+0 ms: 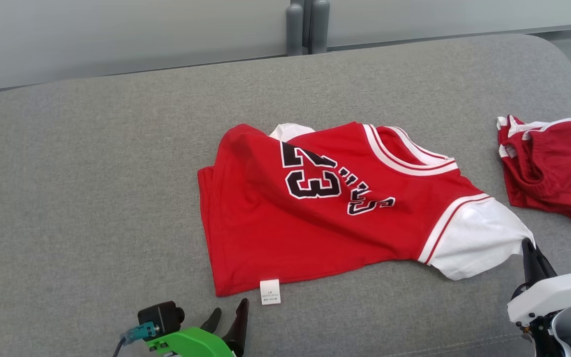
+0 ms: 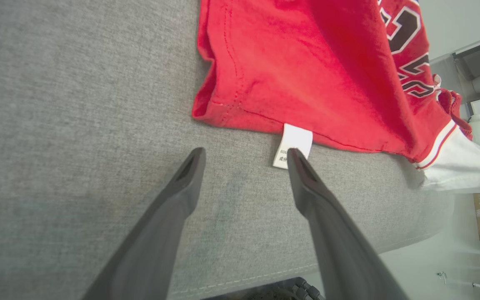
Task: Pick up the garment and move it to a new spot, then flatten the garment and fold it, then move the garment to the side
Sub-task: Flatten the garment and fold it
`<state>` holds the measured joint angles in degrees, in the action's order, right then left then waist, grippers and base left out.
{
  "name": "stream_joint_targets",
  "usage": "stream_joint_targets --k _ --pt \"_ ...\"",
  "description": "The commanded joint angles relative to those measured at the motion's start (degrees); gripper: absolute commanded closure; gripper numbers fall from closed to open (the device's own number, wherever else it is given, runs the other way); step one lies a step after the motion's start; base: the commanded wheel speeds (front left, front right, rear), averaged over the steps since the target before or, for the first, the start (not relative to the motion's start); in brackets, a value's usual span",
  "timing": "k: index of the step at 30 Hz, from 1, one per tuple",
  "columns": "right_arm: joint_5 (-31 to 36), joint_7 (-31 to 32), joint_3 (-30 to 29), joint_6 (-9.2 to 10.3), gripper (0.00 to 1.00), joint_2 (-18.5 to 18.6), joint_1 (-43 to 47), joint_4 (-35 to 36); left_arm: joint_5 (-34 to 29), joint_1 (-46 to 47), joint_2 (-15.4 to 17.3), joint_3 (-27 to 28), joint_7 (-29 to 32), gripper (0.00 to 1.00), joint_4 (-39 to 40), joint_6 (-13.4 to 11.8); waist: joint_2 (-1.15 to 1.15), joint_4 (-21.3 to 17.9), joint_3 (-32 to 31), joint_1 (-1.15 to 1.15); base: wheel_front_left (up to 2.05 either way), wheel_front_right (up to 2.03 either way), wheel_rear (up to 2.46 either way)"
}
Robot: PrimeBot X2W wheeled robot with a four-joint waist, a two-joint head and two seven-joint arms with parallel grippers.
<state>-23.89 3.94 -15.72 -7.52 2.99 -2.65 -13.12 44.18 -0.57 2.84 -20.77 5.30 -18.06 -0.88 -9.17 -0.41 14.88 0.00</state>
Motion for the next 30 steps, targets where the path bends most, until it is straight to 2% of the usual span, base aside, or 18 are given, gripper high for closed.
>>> stream_joint_targets --k 1,17,23,24,25,26,27,28,29,30 --pt "0.3 -0.3 0.1 0.06 1.00 0.2 -0.3 -0.3 1.2 1.7 0.1 -0.7 -0.8 0.00 -1.6 -0.6 0.00 -0.8 0.2 0.00 0.00 0.00 0.00" --pt "0.5 -0.7 1.5 0.06 1.00 0.3 -1.0 -1.0 15.7 8.5 0.2 -2.9 -5.8 0.00 -12.1 -3.2 0.00 -1.9 -0.3 0.00 0.00 0.00 0.00" --pt "0.1 -0.5 2.5 0.06 1.00 0.5 -1.0 -1.2 18.7 11.5 0.1 -4.8 -7.4 0.01 -17.1 -2.9 0.00 -2.3 -0.4 0.00 0.00 0.00 0.00" --pt "0.0 -0.6 2.6 0.06 1.00 0.5 -1.1 -1.2 19.1 12.0 0.1 -5.2 -7.7 0.04 -17.7 -2.8 0.00 -2.4 -0.4 0.00 0.00 0.00 0.00" --pt "0.0 -0.6 2.6 0.06 1.00 0.6 -1.1 -1.3 19.2 12.5 0.1 -5.8 -8.0 0.13 -18.5 -2.7 0.00 -2.5 -0.4 0.00 0.00 0.00 0.00" --pt "0.0 -0.6 2.7 0.06 1.00 0.6 -1.1 -1.3 19.4 13.0 0.1 -6.2 -8.3 0.29 -19.2 -2.5 0.00 -2.5 -0.4 0.00 0.00 0.00 0.00" --pt "-0.1 -0.6 2.7 0.06 1.00 0.6 -1.1 -1.3 19.6 13.4 0.1 -6.6 -8.6 0.56 -19.7 -2.4 0.00 -2.6 -0.4 0.00 0.00 0.00 0.00" --pt "-0.1 -0.6 2.8 0.06 1.00 0.7 -1.1 -1.4 19.7 13.9 0.1 -7.1 -9.0 0.76 -20.4 -2.2 0.00 -2.7 -0.4 0.00 0.00 0.00 0.00" --pt "-0.1 -0.6 2.8 0.06 1.00 0.7 -1.2 -1.4 19.7 14.4 0.1 -7.4 -9.7 1.00 -20.9 -2.0 0.00 -2.8 -0.4 0.00 0.00 0.00 0.00" --pt "-0.1 -0.7 2.8 0.06 1.00 0.7 -1.2 -1.5 19.9 14.7 0.1 -7.6 -10.2 1.00 -21.3 -1.7 0.00 -2.8 -0.3 0.00 0.00 0.00 0.00"
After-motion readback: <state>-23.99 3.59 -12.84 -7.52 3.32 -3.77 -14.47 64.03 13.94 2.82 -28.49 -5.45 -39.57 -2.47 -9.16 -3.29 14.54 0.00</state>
